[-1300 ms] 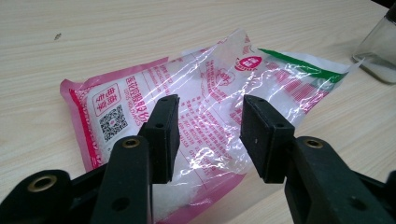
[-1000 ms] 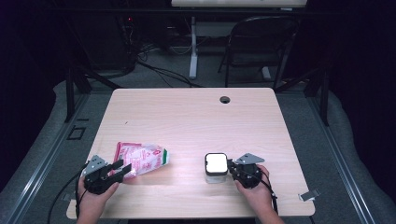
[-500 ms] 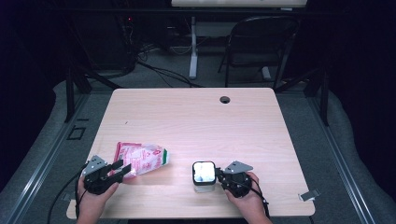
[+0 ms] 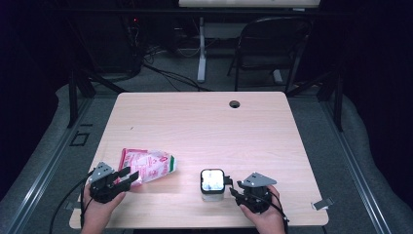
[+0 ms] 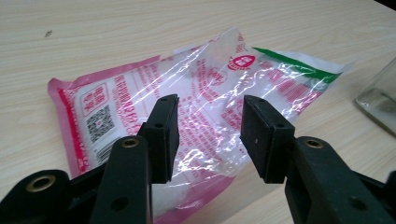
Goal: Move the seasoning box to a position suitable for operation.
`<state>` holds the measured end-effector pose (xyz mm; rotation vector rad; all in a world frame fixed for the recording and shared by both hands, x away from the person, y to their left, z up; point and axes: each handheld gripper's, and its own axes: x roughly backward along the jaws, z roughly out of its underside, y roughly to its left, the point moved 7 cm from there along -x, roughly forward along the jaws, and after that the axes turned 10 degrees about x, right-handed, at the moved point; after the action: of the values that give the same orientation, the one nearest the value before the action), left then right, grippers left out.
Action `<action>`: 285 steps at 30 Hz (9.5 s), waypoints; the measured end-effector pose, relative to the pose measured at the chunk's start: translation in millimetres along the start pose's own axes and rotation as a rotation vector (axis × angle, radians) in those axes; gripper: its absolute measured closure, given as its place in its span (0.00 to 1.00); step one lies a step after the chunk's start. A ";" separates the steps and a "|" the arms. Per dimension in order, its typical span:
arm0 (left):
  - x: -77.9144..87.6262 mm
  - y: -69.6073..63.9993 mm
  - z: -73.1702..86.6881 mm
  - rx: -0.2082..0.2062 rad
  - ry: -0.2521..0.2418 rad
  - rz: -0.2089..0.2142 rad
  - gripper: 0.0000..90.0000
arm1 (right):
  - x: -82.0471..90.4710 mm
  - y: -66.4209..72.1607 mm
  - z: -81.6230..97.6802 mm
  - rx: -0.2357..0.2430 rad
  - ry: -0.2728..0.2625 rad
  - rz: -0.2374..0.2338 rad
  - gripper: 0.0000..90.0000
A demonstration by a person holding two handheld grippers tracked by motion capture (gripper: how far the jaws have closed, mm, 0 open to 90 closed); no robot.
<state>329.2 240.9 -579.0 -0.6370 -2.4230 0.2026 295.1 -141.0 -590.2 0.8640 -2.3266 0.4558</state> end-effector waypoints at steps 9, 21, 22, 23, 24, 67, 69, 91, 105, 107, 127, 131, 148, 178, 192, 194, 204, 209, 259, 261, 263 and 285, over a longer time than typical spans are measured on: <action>-3.6 -25.1 -1.7 -0.050 0.026 0.063 0.58 | 13.3 -6.0 -3.2 -0.034 -0.066 0.021 0.62; -1.8 -39.5 -6.6 -0.077 0.061 0.085 0.66 | 19.2 -15.0 -12.3 -0.059 -0.056 0.042 0.62; -2.0 -40.5 -8.1 -0.073 0.064 0.083 0.67 | 20.8 -15.6 -15.1 -0.062 -0.051 0.035 0.62; -2.5 -41.5 -9.6 -0.068 0.064 0.081 0.68 | 21.7 -15.8 -18.6 -0.067 -0.055 0.037 0.64; -2.9 -42.1 -10.9 -0.066 0.062 0.081 0.69 | 22.6 -16.1 -21.5 -0.067 -0.054 0.041 0.66; -62.8 -150.6 -7.2 -0.169 0.173 0.268 0.85 | 8.4 -2.3 -52.5 -0.124 -0.017 -0.078 0.90; -62.6 -152.4 -4.7 -0.171 0.179 0.274 0.85 | 8.2 -2.1 -52.6 -0.126 -0.019 -0.076 0.90; -66.1 -170.2 18.1 -0.204 0.256 0.331 0.99 | 7.7 -2.2 -49.9 -0.123 -0.053 -0.056 0.91; -65.8 -175.0 17.6 -0.222 0.250 0.343 1.00 | 8.0 -1.8 -49.5 -0.126 -0.053 -0.052 0.91; -65.5 -174.9 16.6 -0.224 0.244 0.344 1.00 | 8.1 -1.8 -49.4 -0.127 -0.053 -0.054 0.91; -63.7 -175.7 12.9 -0.213 0.238 0.342 1.00 | 8.0 -1.1 -49.3 -0.132 -0.057 -0.047 0.91; -63.6 -175.9 12.0 -0.214 0.235 0.342 1.00 | 7.9 -1.3 -49.4 -0.134 -0.060 -0.049 0.91; -59.3 -180.7 1.9 -0.208 0.206 0.345 1.00 | 7.0 -0.2 -50.2 -0.148 -0.053 -0.059 0.79; -57.3 -197.8 -18.0 -0.249 0.194 0.348 0.99 | 20.5 0.9 -54.5 -0.052 -0.085 -0.101 0.57; -58.1 -212.7 -28.9 -0.280 0.185 0.364 0.98 | 42.1 7.2 -37.6 -0.075 -0.063 -0.093 0.72; -58.5 -214.2 -29.7 -0.284 0.188 0.364 0.98 | 44.2 8.7 -34.4 -0.080 -0.070 -0.099 0.79; -61.6 -221.5 -33.6 -0.292 0.183 0.370 0.97 | 45.5 14.9 -30.4 -0.075 -0.066 -0.090 0.96; -62.4 -224.6 -35.2 -0.299 0.183 0.373 0.97 | 44.1 17.2 -32.0 -0.055 -0.067 -0.051 0.84; -76.1 -202.8 -24.2 -0.271 0.172 0.278 0.70 | 34.4 22.9 -44.4 -0.054 -0.122 -0.005 0.82; -77.4 -199.8 -22.6 -0.267 0.171 0.272 0.70 | 34.8 22.4 -43.9 -0.055 -0.120 -0.005 0.82; -79.4 -196.9 -20.4 -0.265 0.170 0.259 0.70 | 35.1 22.0 -43.7 -0.058 -0.120 -0.007 0.82; -89.6 -187.7 -10.6 -0.271 0.173 0.223 0.72 | 39.3 14.4 -38.6 -0.102 -0.130 -0.007 0.87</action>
<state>323.6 33.3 -563.6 -1.0050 -2.2280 -0.0909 278.0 -129.6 -537.0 0.8757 -2.4412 0.2827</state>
